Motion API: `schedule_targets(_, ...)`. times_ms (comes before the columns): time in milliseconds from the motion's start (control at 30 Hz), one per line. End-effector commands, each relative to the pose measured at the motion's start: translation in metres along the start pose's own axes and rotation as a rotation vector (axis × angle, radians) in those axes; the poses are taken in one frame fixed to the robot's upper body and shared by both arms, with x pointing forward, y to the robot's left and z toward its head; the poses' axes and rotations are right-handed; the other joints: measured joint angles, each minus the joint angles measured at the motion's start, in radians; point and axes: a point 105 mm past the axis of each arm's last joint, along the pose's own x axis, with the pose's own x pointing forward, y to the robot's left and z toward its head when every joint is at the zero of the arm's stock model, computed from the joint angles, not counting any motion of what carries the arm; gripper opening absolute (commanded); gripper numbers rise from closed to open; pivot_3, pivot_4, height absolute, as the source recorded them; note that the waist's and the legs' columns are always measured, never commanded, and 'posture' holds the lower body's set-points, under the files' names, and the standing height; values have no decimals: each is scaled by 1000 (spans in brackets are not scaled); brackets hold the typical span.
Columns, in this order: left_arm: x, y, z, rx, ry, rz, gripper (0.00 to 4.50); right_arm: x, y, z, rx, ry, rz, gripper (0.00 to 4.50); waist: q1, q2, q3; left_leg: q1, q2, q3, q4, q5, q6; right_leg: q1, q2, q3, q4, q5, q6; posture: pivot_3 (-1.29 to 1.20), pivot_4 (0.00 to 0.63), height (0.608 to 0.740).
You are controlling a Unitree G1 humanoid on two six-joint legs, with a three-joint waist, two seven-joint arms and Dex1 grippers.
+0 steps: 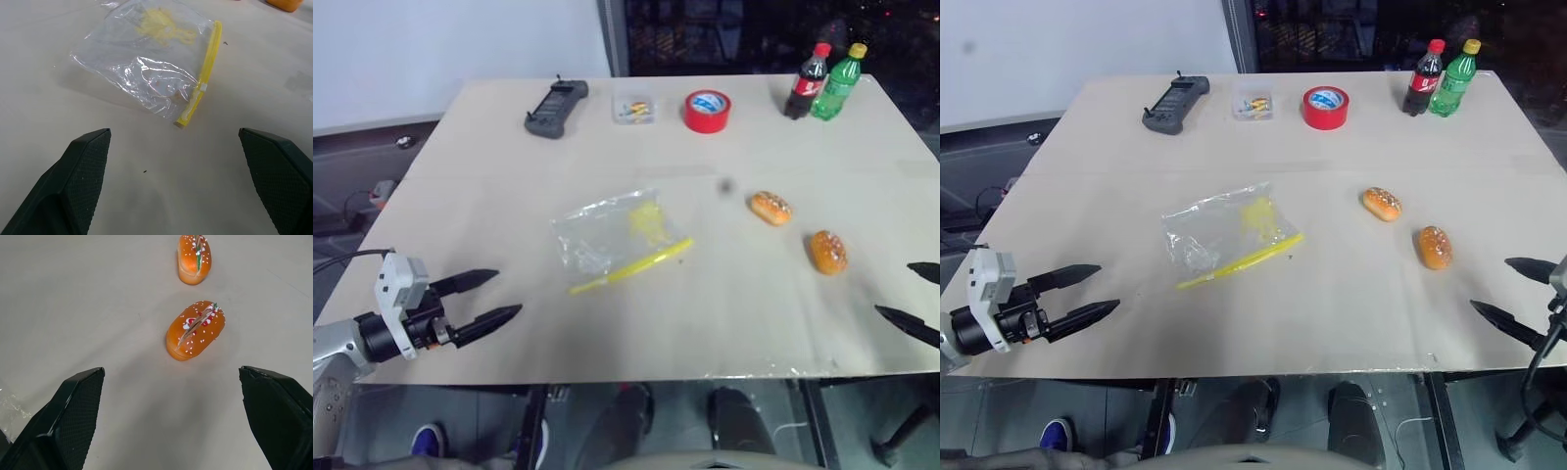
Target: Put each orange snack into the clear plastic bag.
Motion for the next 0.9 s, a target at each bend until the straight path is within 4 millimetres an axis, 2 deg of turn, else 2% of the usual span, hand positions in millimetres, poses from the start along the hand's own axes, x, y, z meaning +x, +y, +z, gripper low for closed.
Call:
schedule_targets(33,1,4,10,49,-15,8,4450,-2,-1,11,-34,-19,-11,4500,0,0,0,0,0,0,0,0,0,0,0,0,0,0,0,0,150,740)
schedule_targets(133,11,3,13,44,-34,-4,4450,7,4,19,-44,-42,11,4500,3,0,0,0,0,0,0,0,0,0,0,0,0,0,0,0,150,740)
schedule_targets(267,15,3,15,45,-43,-5,4450,11,6,23,-45,-55,19,4500,0,0,0,0,0,0,0,0,0,0,0,0,0,0,1,0,150,740)
schedule_targets(433,27,6,24,-12,-86,63,4450,32,19,39,-56,-133,91,4500,0,0,0,0,0,0,0,0,1,0,0,0,0,2,4,0,150,740)
schedule_targets(533,33,16,25,-155,-72,172,4450,53,39,60,-67,-225,193,4500,-1,-1,0,1,0,0,0,0,1,0,1,0,0,2,4,0,150,740)
schedule_targets(667,39,11,16,-445,49,50,4450,80,73,88,-162,-321,361,4500,-5,-1,0,0,0,-1,1,0,1,-1,2,0,2,2,4,0,150,740)
schedule_targets(767,41,21,10,-579,50,30,4450,89,89,98,-213,-356,451,4500,-4,-1,0,1,0,-1,1,0,1,-1,3,0,2,2,4,0,150,740)
schedule_targets(900,43,28,2,-650,52,-13,4450,93,100,111,-246,-419,515,4500,-4,-1,1,0,0,-1,1,0,0,-1,2,0,2,3,4,0,150,740)
